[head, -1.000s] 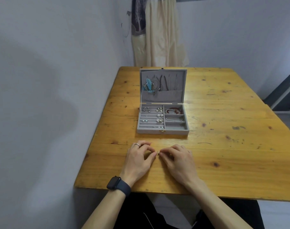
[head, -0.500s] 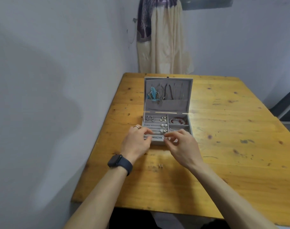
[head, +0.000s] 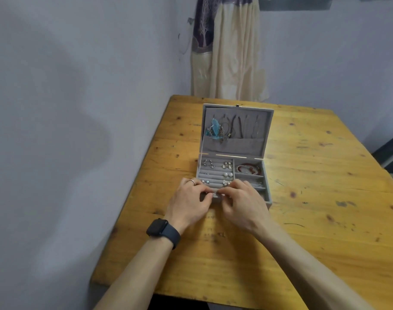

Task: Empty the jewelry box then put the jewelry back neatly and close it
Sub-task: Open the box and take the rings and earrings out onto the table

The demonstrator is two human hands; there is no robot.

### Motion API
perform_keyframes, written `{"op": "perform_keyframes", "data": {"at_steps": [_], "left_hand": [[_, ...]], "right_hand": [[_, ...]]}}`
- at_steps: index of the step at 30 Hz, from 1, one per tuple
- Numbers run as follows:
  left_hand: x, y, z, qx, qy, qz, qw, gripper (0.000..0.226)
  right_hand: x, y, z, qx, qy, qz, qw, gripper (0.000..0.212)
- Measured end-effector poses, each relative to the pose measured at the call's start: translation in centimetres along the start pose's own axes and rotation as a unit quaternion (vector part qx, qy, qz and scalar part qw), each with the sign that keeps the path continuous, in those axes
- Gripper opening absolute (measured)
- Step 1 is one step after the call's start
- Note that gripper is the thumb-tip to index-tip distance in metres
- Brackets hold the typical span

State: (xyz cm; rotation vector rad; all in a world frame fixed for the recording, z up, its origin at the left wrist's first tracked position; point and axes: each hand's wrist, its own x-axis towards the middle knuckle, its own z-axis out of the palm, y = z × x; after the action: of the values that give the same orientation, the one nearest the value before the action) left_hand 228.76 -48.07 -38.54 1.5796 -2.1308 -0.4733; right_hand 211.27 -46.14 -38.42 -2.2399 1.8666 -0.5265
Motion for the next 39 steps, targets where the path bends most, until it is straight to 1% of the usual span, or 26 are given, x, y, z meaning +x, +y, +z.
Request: {"op": "perform_keyframes", "data": {"at_steps": [3,6,11,14,16,17,20,23,26,29,34,37,39], "left_hand": [[0.1,-0.1,0.0,0.000,-0.004,-0.007,1.000,0.027],[0.7,0.1,-0.3,0.011,-0.017,-0.011,1.000,0.028],[1.8,0.5,-1.1,0.019,-0.053,-0.034,0.998,0.027],[2.4,0.9,-1.7,0.025,-0.063,-0.035,0.997,0.024],[3.0,1.1,-2.1,0.038,-0.065,-0.015,0.997,0.018],[3.2,1.2,-2.2,0.048,-0.067,0.002,0.997,0.014],[4.0,1.5,-2.6,0.101,-0.092,0.062,0.989,0.010],[4.5,1.7,-2.8,0.161,-0.113,0.112,0.974,0.015],[4.8,1.7,-3.0,0.201,-0.131,0.159,0.958,0.020],[4.6,2.0,-2.9,0.246,-0.132,0.220,0.935,0.025],[4.7,2.1,-2.3,0.337,-0.135,0.311,0.878,0.024],[5.1,1.4,-2.5,0.357,-0.138,0.332,0.862,0.025],[5.4,0.9,-2.4,0.354,-0.125,0.355,0.856,0.026]], "right_hand": [[0.9,-0.3,-0.1,0.029,-0.016,0.029,0.999,0.023],[2.1,-0.5,-0.5,0.022,-0.040,0.060,0.997,0.021],[4.2,-0.4,-1.7,0.028,-0.116,0.110,0.987,0.013],[4.5,-0.5,-1.8,-0.005,-0.130,0.095,0.987,0.012],[3.9,-0.5,-1.7,-0.011,-0.116,0.072,0.991,0.014],[3.4,-0.4,-1.7,0.007,-0.099,0.065,0.993,0.014],[1.3,0.6,-1.6,0.132,-0.016,0.086,0.987,0.013],[-0.7,2.0,-1.3,0.257,0.074,0.142,0.953,0.011],[-1.8,2.7,-0.6,0.338,0.124,0.182,0.915,0.012],[-2.0,2.5,-0.2,0.386,0.135,0.190,0.893,0.012],[-1.9,2.9,-0.2,0.411,0.135,0.198,0.880,0.013],[-1.8,3.1,0.1,0.410,0.128,0.196,0.882,0.012],[-1.8,3.3,0.3,0.415,0.126,0.195,0.880,0.010]]}}
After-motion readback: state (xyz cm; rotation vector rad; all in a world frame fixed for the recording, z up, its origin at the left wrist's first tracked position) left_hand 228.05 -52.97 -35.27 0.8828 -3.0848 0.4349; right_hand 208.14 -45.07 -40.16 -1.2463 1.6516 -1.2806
